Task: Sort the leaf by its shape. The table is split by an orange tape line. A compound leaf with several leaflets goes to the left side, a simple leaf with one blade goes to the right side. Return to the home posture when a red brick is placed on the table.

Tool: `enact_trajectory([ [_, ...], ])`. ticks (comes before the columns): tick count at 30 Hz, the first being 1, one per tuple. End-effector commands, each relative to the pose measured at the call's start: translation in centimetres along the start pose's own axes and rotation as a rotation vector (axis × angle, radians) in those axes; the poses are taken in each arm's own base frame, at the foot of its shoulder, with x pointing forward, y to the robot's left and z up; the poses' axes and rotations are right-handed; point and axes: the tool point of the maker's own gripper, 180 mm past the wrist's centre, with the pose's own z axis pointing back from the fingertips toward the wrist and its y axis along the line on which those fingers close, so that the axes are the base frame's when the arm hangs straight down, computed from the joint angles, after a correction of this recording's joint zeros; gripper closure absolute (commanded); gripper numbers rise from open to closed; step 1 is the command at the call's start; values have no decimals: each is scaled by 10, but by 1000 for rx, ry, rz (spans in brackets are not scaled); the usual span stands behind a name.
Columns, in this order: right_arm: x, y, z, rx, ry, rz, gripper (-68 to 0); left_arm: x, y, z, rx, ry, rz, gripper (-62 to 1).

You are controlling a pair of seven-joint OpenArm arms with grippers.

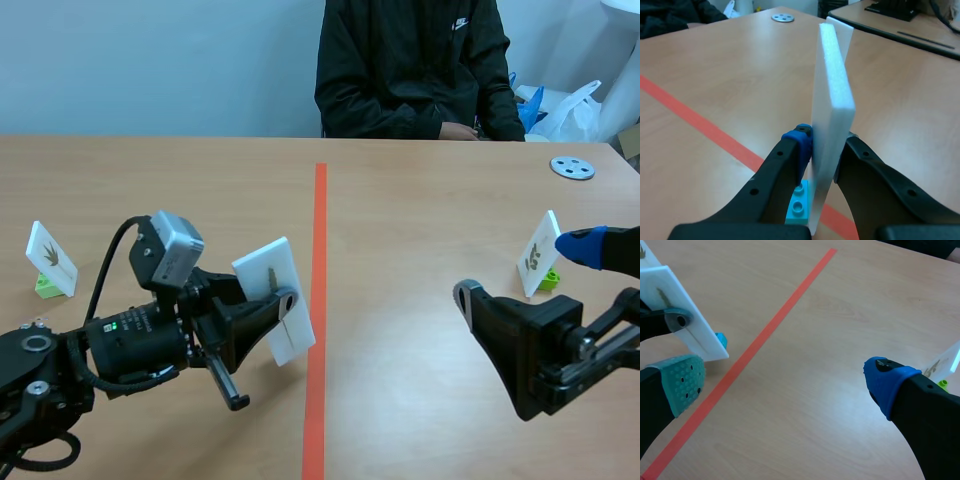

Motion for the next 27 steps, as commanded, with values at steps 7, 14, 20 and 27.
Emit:
enact_trajectory([
  [7,9,-5,-1,-8,-32,13,-679,51,37,48,180,-50,-59,-40],
  [14,9,-5,-1,-8,-32,13,-679,54,67,110,409,-57,-9,-40],
  [20,13,-7,-2,-10,-45,20,-679,49,99,151,634,-32,-10,-40],
  [27,17,-8,-4,-12,-56,26,-679,45,129,175,833,-14,-28,-40],
])
